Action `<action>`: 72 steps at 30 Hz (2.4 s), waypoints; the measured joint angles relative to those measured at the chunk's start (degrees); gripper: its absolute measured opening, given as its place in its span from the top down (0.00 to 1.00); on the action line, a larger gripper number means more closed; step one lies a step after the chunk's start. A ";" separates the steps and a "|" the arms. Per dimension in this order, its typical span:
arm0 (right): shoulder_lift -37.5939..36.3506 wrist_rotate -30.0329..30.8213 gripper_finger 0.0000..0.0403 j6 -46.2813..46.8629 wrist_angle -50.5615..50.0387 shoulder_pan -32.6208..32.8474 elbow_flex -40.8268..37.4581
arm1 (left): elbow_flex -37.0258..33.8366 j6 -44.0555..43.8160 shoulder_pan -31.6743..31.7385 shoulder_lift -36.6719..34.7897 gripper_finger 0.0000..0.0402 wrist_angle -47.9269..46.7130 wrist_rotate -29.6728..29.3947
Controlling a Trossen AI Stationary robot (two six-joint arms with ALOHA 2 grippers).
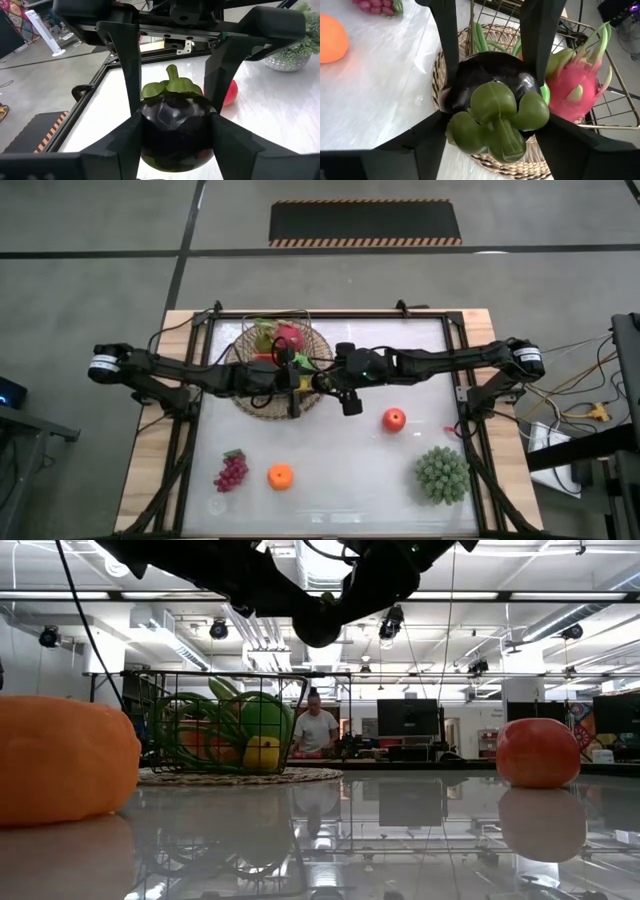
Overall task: Build produce basket
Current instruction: Put the purple mangosteen into the wire basket, then put the red apple into the wire basket
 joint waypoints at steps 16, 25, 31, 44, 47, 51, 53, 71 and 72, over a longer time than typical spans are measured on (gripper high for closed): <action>-2.61 2.11 0.08 2.86 1.29 -0.69 0.70 | -1.39 -2.02 -0.08 -5.38 0.53 -14.28 -14.20; -3.21 2.13 0.08 2.88 0.81 -1.03 0.44 | -1.43 -12.49 -0.17 -16.57 0.53 -33.69 -23.70; -3.13 2.10 0.07 3.22 0.70 -1.03 -0.39 | -7.56 -21.44 -0.15 -19.48 0.53 -34.57 -25.91; -3.06 1.95 0.07 4.45 0.78 -1.03 -0.68 | -13.65 -28.48 -0.09 -17.79 0.44 -30.10 -27.53; -3.06 1.95 0.07 4.50 0.76 -1.03 -0.68 | -13.65 -28.48 -0.09 -17.67 0.36 -30.38 -27.52; -3.06 1.95 0.07 5.08 0.47 -1.03 -0.68 | -13.65 -28.23 -0.09 -17.75 0.28 -30.85 -27.15; -3.06 1.95 0.07 5.19 -0.21 -1.03 -0.69 | -13.34 -27.48 -0.09 -18.00 0.26 -31.10 -26.12; -4.09 1.70 0.07 9.67 -7.33 1.33 -0.72 | -7.79 -6.36 -6.12 -18.40 0.25 -13.83 -16.41; -4.21 1.69 0.07 10.97 -8.65 1.61 -0.72 | -7.79 -4.53 -7.02 -18.38 0.25 -11.89 -15.40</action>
